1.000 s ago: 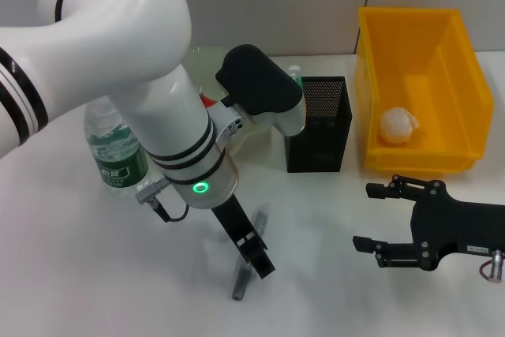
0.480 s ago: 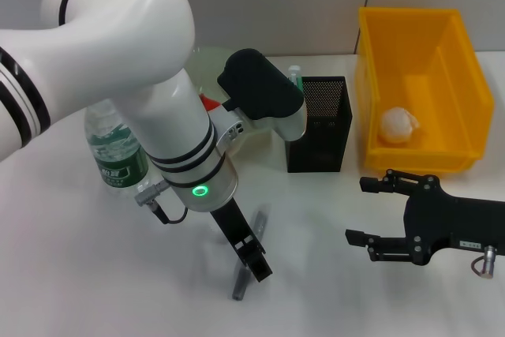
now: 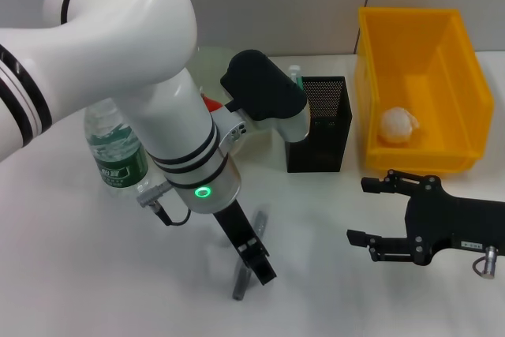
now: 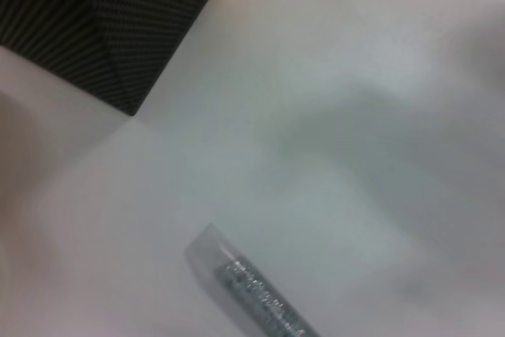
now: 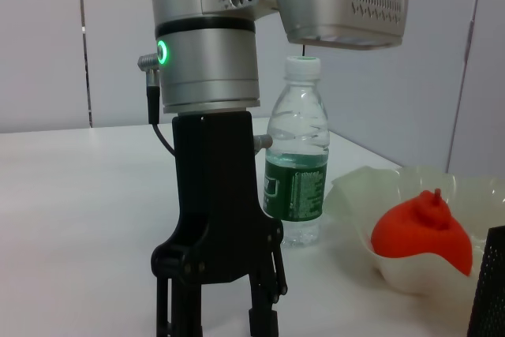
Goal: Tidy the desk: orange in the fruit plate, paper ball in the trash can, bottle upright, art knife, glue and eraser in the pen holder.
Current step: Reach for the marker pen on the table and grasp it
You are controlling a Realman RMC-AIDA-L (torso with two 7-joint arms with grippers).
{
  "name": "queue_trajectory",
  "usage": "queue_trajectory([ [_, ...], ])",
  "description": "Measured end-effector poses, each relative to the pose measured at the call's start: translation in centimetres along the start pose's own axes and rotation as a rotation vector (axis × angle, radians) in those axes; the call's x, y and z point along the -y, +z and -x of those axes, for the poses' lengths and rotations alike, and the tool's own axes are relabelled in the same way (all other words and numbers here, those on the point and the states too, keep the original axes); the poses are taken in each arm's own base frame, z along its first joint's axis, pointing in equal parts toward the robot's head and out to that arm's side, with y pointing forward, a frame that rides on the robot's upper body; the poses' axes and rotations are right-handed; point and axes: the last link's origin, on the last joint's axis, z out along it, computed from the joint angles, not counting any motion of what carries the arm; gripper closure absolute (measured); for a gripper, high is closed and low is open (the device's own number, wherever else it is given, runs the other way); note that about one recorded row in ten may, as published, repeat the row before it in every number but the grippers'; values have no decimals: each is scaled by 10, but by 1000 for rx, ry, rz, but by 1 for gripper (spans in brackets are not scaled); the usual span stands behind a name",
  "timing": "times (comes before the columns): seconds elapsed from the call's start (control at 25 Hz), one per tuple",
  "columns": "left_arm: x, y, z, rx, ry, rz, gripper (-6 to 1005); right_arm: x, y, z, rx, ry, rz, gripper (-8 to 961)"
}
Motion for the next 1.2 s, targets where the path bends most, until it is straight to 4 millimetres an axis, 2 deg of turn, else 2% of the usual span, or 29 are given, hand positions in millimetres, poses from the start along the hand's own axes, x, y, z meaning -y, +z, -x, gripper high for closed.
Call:
queue_trajectory([
  [0.24, -6, 3, -2, -8, 8, 21, 224, 1, -2, 0, -2, -2, -6, 137],
  [1.2, -1, 5, 1, -7, -20, 12, 230, 4, -4, 2, 0, -26, -7, 137],
])
